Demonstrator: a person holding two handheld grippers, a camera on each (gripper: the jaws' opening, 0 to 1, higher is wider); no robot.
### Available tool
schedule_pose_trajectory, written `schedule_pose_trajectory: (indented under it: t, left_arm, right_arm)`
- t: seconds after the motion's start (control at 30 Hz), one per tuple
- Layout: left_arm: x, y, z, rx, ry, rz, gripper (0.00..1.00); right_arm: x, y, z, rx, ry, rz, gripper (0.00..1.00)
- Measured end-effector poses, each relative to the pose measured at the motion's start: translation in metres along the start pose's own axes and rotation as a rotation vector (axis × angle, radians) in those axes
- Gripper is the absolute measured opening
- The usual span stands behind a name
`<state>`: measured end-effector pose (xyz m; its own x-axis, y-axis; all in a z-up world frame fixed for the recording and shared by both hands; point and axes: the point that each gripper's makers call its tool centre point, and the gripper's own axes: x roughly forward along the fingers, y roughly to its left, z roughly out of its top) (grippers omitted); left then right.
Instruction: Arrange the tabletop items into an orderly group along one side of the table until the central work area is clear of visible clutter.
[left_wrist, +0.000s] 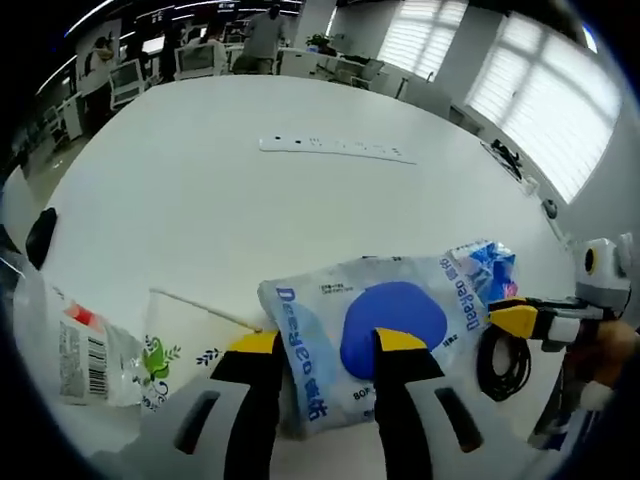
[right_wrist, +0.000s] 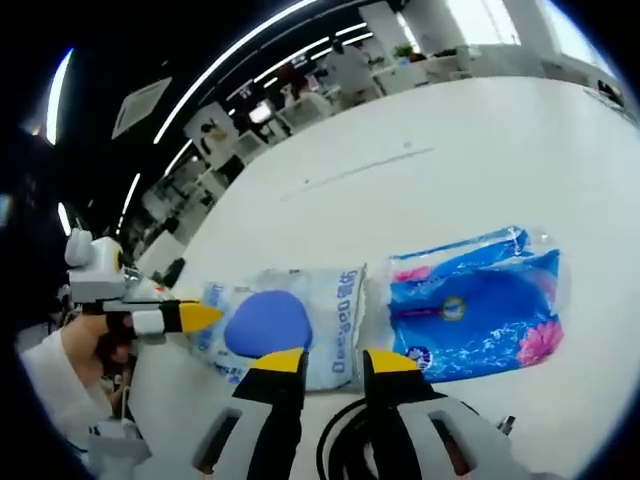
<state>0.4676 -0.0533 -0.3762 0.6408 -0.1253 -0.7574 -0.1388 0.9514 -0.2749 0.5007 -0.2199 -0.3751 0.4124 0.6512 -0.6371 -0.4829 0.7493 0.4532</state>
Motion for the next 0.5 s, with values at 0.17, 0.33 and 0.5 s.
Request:
schedule_pose_trajectory:
  t: [0.17,0.33,0.5]
  left_arm:
    - [0.001,-0.015,-0.004,-0.031,0.003,-0.068,0.6]
    - [-0.006,-0.028,-0.002,0.01,-0.024,-0.089,0.71]
    - [-0.003,-0.037,-0.011,0.082,0.033,-0.116,0.92]
  right_arm:
    - [-0.016,0.007,0.0,0.002,-0.022,0.014,0.27]
    - [-0.05,0.025,-0.007,-0.055,-0.074,0.068,0.37]
    - [-0.074,0.019,-0.015,-0.075,-0.08,0.065,0.41]
